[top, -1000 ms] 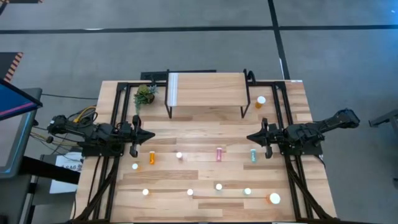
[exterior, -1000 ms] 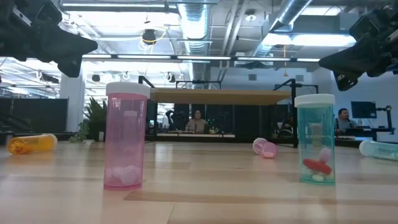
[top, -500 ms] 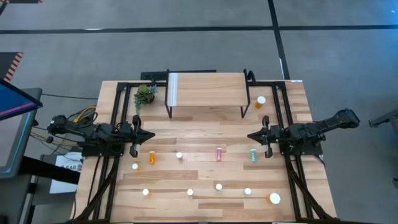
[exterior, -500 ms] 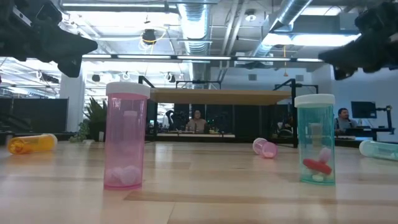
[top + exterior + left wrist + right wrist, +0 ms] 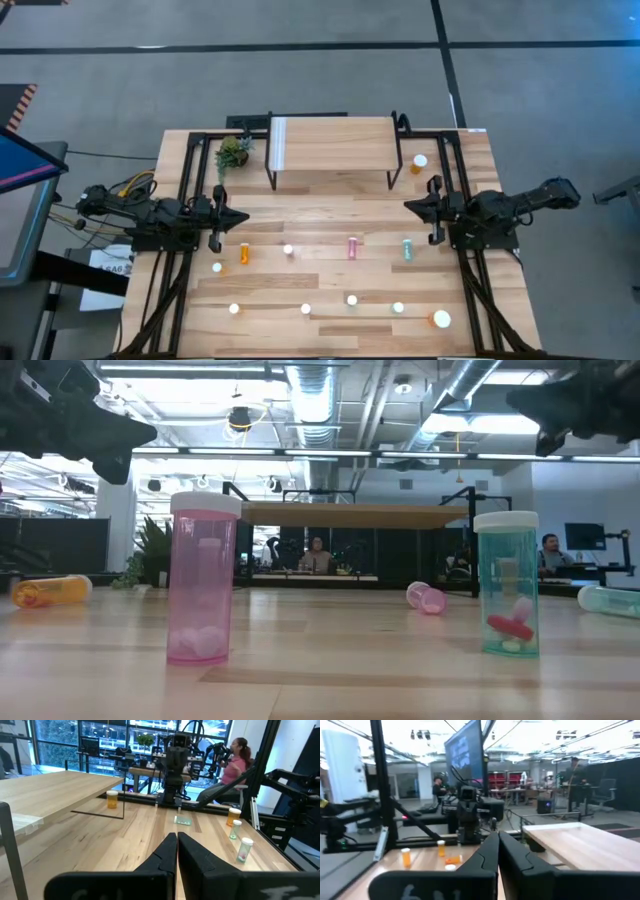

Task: Pick and place medicine bottles onto shelf by color
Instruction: Put the top large orange pill bottle on the shelf

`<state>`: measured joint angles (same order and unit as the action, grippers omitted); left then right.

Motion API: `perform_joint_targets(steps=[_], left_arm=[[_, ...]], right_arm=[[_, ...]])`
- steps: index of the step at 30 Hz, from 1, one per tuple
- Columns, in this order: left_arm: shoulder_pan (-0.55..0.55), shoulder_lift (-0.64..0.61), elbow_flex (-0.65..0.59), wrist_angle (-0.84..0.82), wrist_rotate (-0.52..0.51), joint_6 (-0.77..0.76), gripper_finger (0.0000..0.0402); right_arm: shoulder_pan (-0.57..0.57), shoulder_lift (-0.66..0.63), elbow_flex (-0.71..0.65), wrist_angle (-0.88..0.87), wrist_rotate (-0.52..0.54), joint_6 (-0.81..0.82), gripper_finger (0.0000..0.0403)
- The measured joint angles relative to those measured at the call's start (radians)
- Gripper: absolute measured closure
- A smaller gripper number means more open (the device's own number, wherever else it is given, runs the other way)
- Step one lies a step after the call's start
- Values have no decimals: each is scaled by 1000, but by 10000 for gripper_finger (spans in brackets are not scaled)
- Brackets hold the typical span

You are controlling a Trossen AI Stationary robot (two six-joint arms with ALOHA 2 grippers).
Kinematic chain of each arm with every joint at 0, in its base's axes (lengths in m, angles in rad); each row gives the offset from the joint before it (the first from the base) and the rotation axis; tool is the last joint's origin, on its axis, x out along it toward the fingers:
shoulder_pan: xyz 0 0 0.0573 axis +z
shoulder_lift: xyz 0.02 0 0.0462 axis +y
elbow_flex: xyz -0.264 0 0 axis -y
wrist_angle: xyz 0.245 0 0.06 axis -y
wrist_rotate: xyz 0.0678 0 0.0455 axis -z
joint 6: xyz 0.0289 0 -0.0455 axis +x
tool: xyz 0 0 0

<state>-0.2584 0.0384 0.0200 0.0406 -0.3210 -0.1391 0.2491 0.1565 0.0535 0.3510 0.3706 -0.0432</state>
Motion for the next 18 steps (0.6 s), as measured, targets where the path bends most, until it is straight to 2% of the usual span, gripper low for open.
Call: perform_joint_targets(steps=[8, 13, 18], left_arm=[[0, 0, 0, 0, 0, 0, 401], [0, 0, 0, 0, 0, 0, 401], [0, 0, 0, 0, 0, 0, 401]], right_arm=[[-26, 4, 53, -55, 49, 40, 374], [11, 53, 121, -16, 4, 25, 368], [39, 121, 233, -121, 174, -58, 366]])
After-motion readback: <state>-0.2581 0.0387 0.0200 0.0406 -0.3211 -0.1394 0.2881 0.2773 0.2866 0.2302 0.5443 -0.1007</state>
